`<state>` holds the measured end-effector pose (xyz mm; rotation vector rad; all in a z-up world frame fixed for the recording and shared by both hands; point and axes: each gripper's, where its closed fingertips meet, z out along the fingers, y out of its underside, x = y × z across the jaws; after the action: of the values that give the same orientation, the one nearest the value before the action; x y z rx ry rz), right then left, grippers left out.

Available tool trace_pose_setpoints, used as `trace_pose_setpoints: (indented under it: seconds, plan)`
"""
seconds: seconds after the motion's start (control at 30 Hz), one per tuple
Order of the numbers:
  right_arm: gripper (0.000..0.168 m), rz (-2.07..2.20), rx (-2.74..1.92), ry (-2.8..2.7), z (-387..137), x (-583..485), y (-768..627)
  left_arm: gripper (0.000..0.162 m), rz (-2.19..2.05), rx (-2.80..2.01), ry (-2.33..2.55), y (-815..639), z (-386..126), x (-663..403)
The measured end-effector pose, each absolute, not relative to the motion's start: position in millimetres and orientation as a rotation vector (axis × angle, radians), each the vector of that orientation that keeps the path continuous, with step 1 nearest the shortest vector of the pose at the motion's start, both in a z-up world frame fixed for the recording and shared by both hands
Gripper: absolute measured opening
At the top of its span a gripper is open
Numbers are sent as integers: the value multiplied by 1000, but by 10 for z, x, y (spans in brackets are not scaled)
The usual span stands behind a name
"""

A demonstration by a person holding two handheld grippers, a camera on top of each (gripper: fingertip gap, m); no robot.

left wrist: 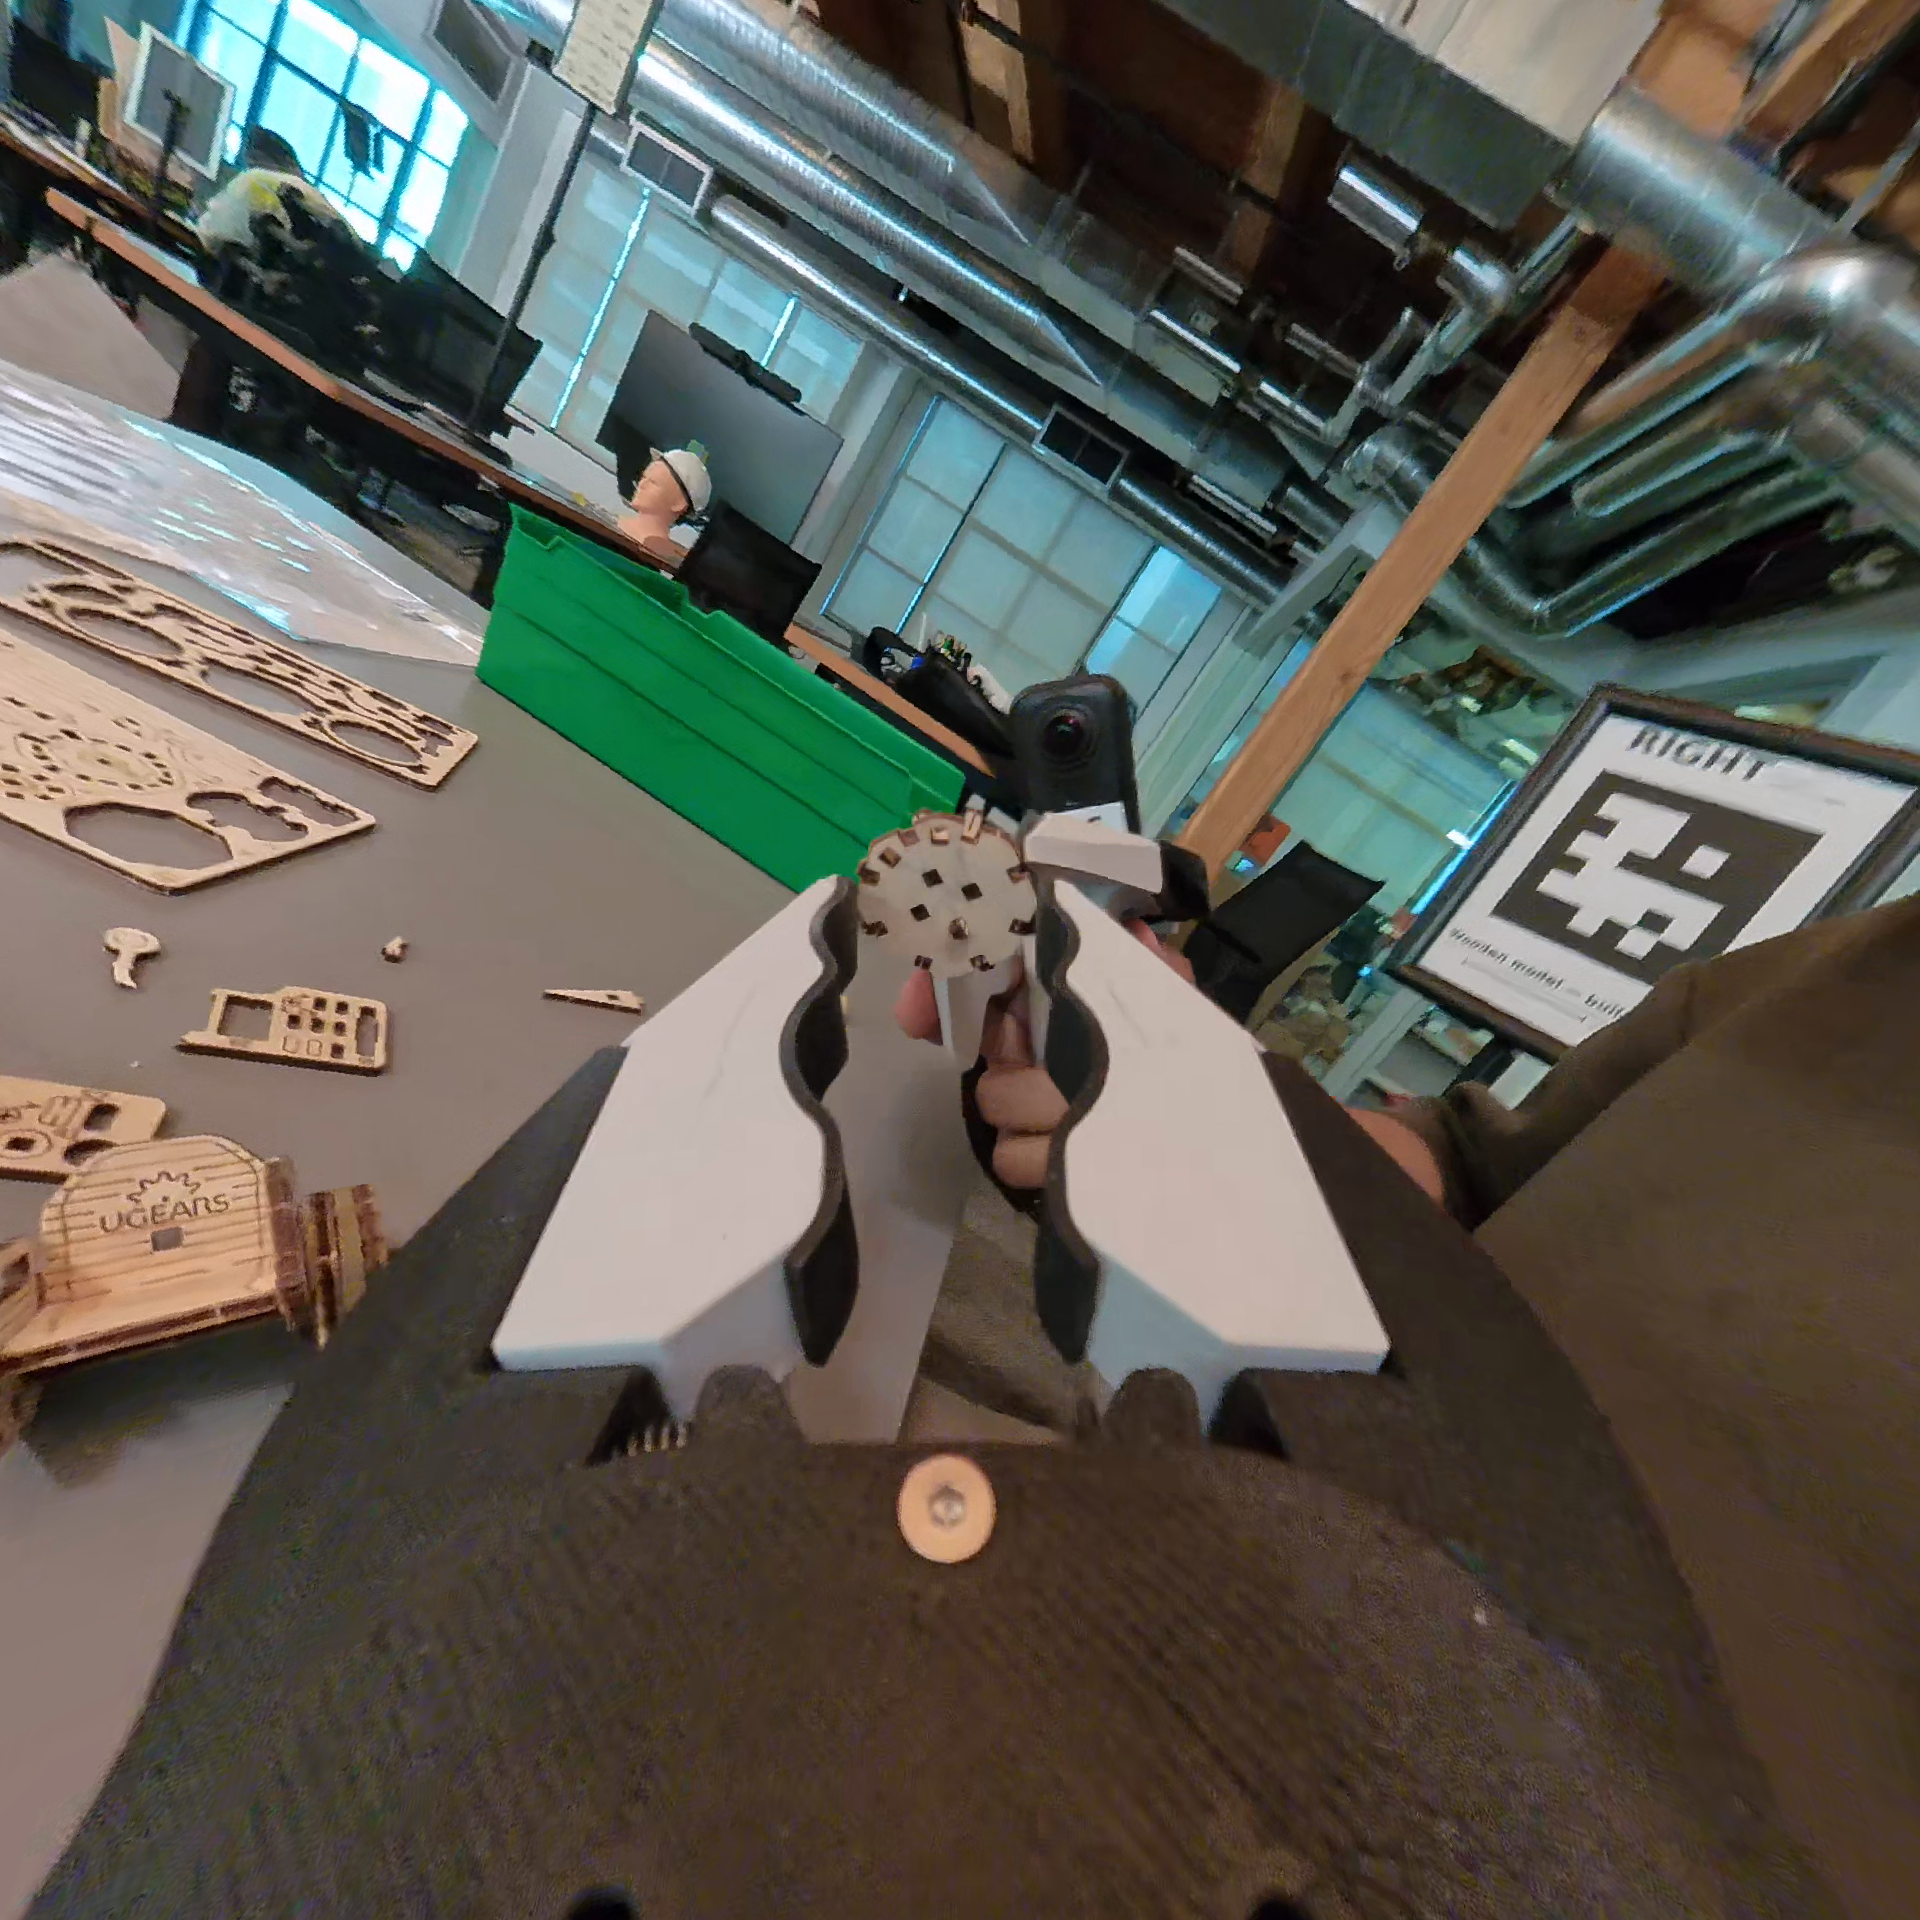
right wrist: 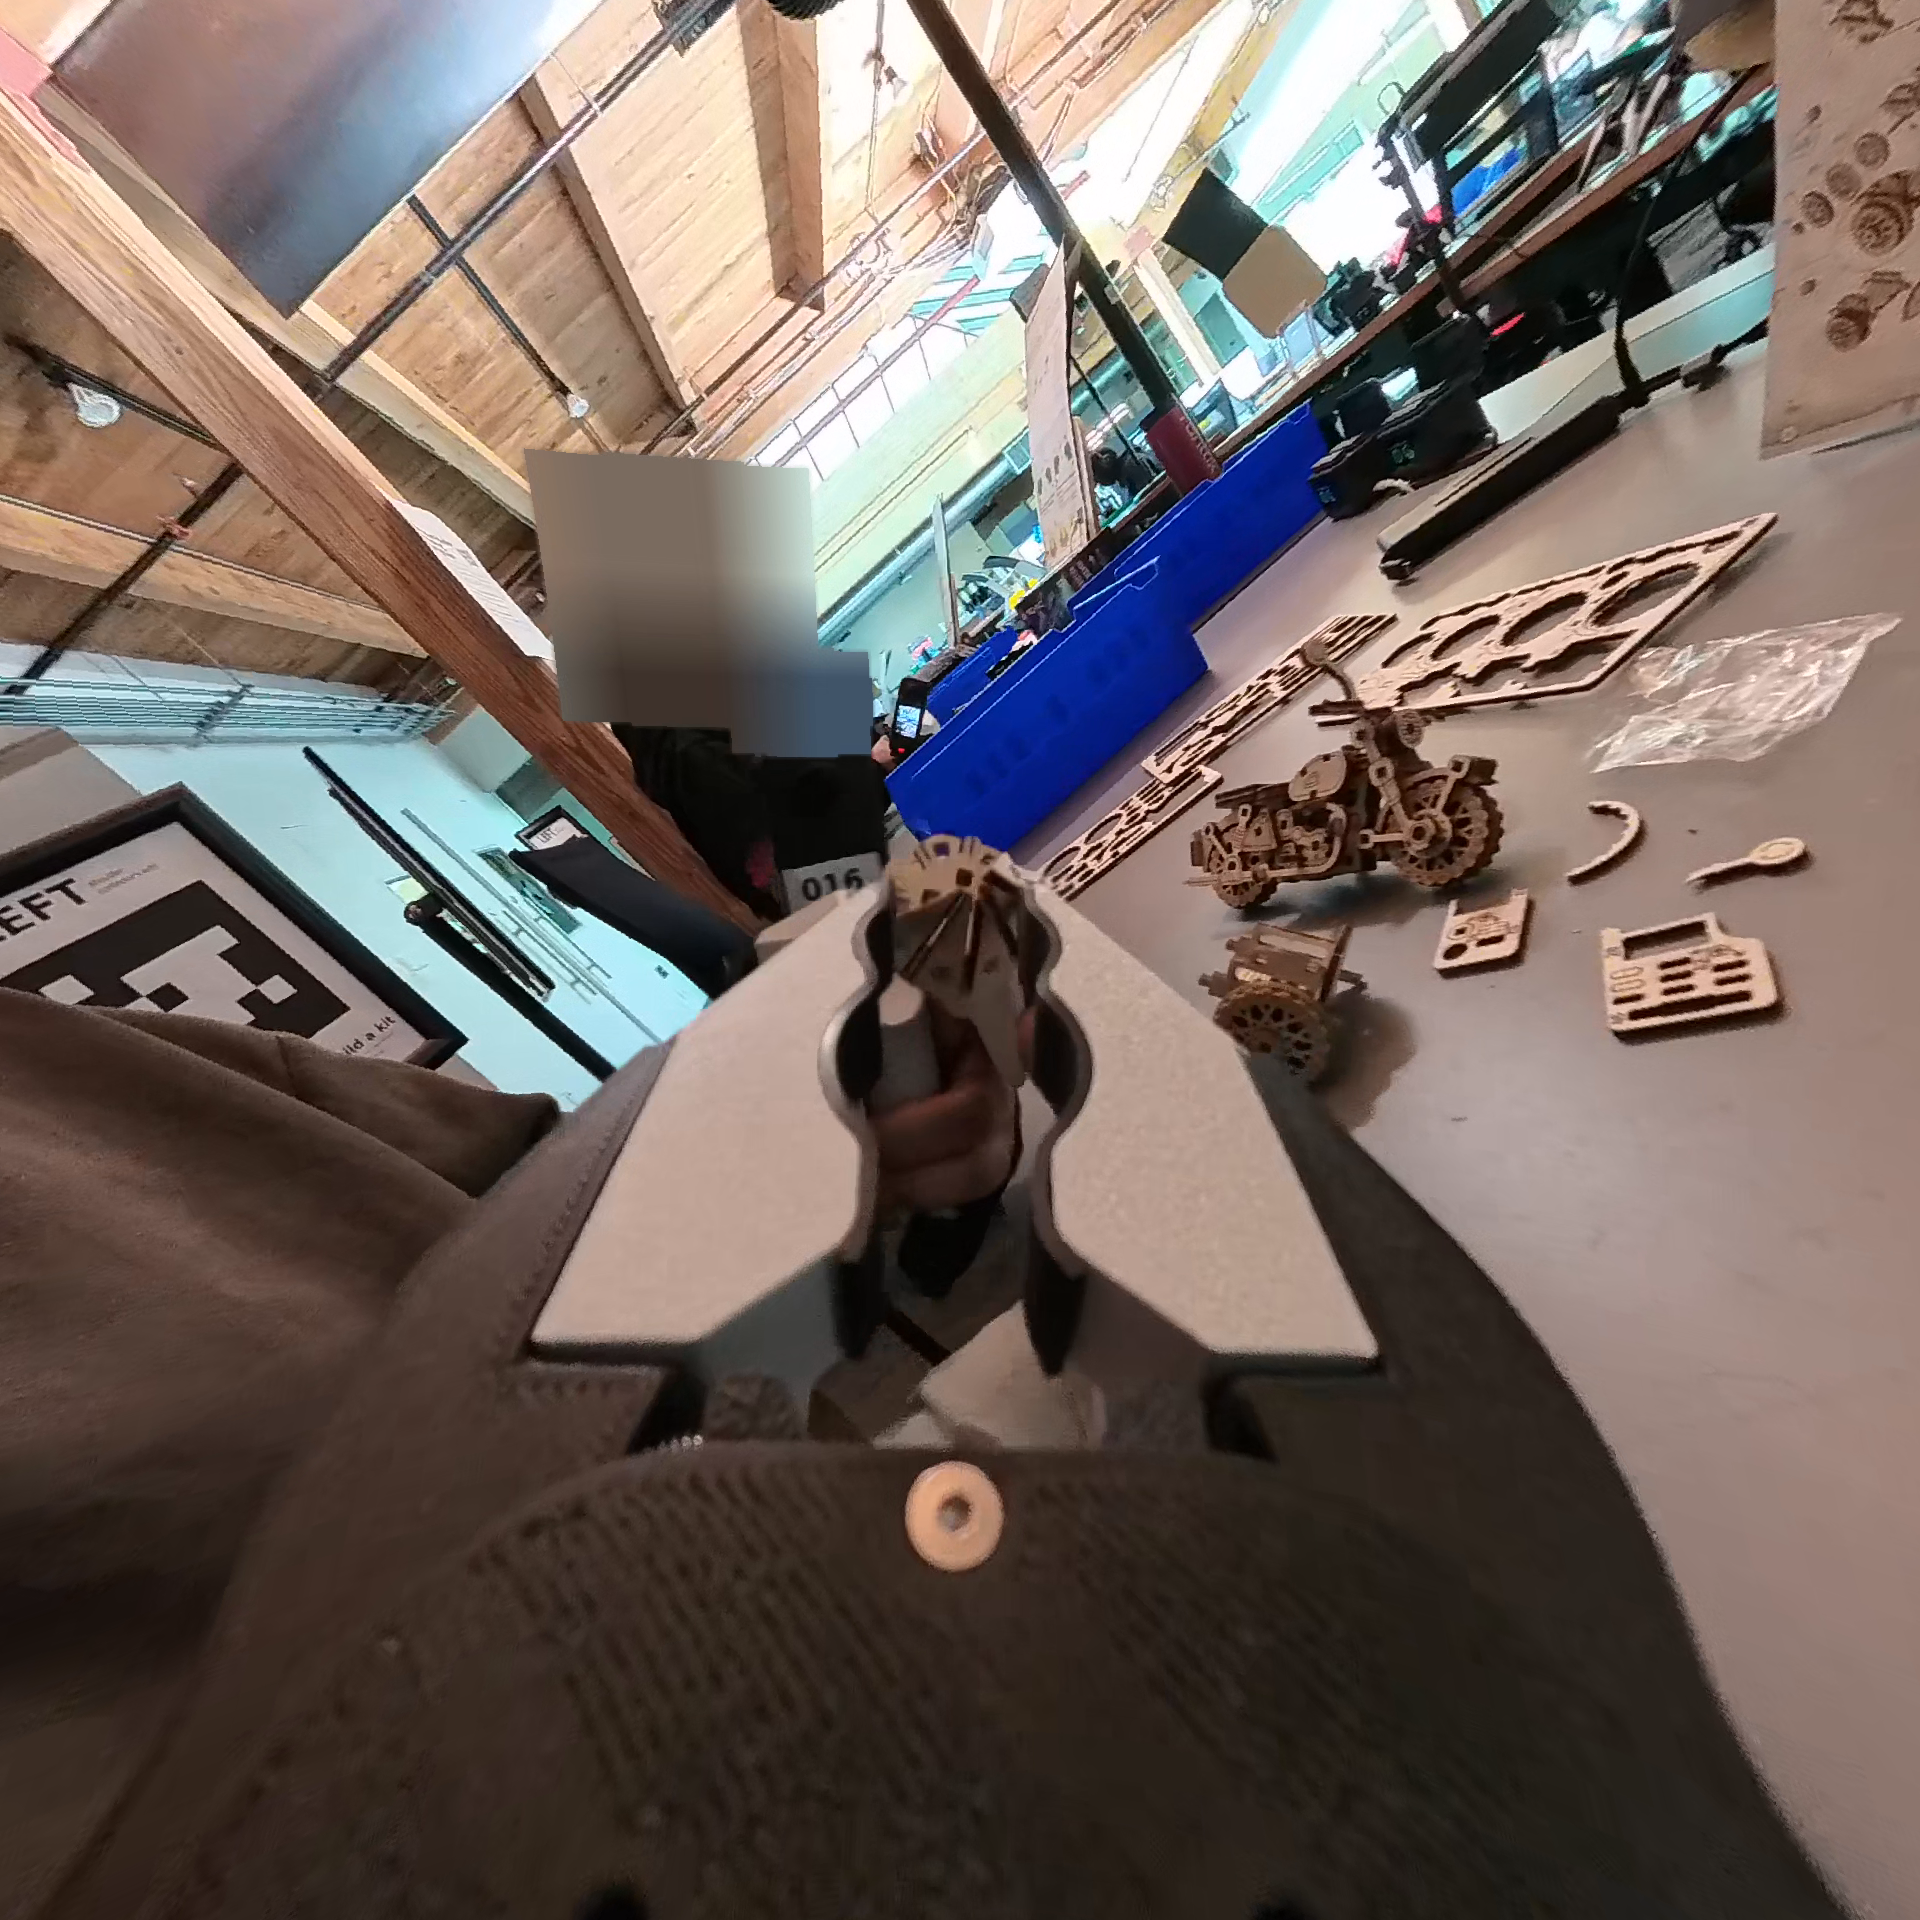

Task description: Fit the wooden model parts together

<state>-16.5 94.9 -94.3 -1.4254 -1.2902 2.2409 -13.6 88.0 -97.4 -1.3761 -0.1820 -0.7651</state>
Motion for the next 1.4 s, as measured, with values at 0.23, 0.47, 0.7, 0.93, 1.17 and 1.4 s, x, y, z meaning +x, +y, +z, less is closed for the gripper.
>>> trace_pose_setpoints:
  seconds: [0.23, 0.47, 0.7, 0.93, 1.17, 1.4]
  plan:
    - [24, 2248, -1424, -1305, -951, -159, 939, 31, -958, -1284, -291, 844, -936, -259]
    - [24, 2250, -1428, -1280, -942, -159, 993, 31, -1170, -1146, -348, 772, -835, -317]
    - [25, 2237, -1416, -1280, -942, -154, 1026, 31, -1204, -1103, -233, 676, -709, -213]
    - [25, 2222, -1406, -1285, -943, -148, 1046, 31, -1205, -1083, -37, 527, -582, 36]
    - [25, 2215, -1408, -1291, -954, -150, 1052, 31, -1374, -973, 83, 320, -440, 180]
    - [25, 2218, -1413, -1284, -953, -143, 1085, 31, -1490, -883, 101, 215, -358, 149]
